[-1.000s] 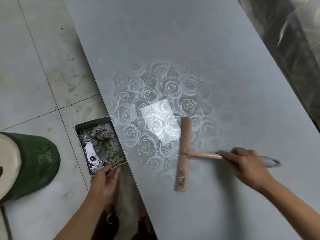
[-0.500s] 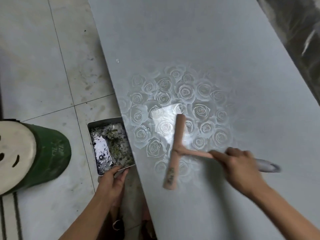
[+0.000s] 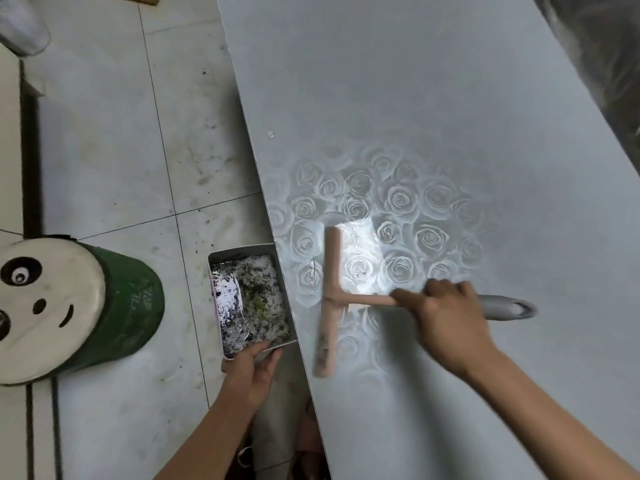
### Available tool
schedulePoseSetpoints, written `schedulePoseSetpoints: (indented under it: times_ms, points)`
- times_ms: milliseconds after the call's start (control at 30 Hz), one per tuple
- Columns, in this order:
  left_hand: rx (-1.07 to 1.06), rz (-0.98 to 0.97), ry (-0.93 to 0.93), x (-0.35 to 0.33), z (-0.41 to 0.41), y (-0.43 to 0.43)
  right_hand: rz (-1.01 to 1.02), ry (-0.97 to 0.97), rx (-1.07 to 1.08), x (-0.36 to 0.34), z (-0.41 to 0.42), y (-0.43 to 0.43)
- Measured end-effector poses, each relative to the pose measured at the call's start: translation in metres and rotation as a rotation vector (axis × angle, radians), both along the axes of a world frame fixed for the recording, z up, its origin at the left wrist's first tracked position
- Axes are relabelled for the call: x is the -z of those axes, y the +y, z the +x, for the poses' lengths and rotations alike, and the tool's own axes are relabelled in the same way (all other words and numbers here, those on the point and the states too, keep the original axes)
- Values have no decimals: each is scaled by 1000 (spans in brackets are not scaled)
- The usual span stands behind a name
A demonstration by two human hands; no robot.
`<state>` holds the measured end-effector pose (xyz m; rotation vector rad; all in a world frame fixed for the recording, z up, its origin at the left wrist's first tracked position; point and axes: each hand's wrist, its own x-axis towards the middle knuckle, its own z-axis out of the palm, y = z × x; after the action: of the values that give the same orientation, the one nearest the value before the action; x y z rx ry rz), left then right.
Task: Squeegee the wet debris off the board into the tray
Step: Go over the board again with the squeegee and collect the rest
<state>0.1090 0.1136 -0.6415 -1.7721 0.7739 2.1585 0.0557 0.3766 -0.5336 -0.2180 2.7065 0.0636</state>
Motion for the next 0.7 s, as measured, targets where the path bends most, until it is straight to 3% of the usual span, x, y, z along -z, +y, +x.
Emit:
schedulePoseSetpoints:
  times_ms: [100, 200, 367, 567, 700]
  points:
    - [-16, -7, -1, 0, 2, 1, -74, 19, -57, 10, -19, -45]
    - [-30, 19, -9, 5, 4, -1, -81, 100, -56, -2, -24, -32]
    - [-44, 38, 2, 10, 6, -4, 49, 36, 38, -8, -12, -11]
    - [39, 56, -1, 8, 1, -9, -70, 84, -44, 11, -32, -73]
    - [18, 45, 2, 9, -9, -15, -78, 121, 52, -3, -31, -42]
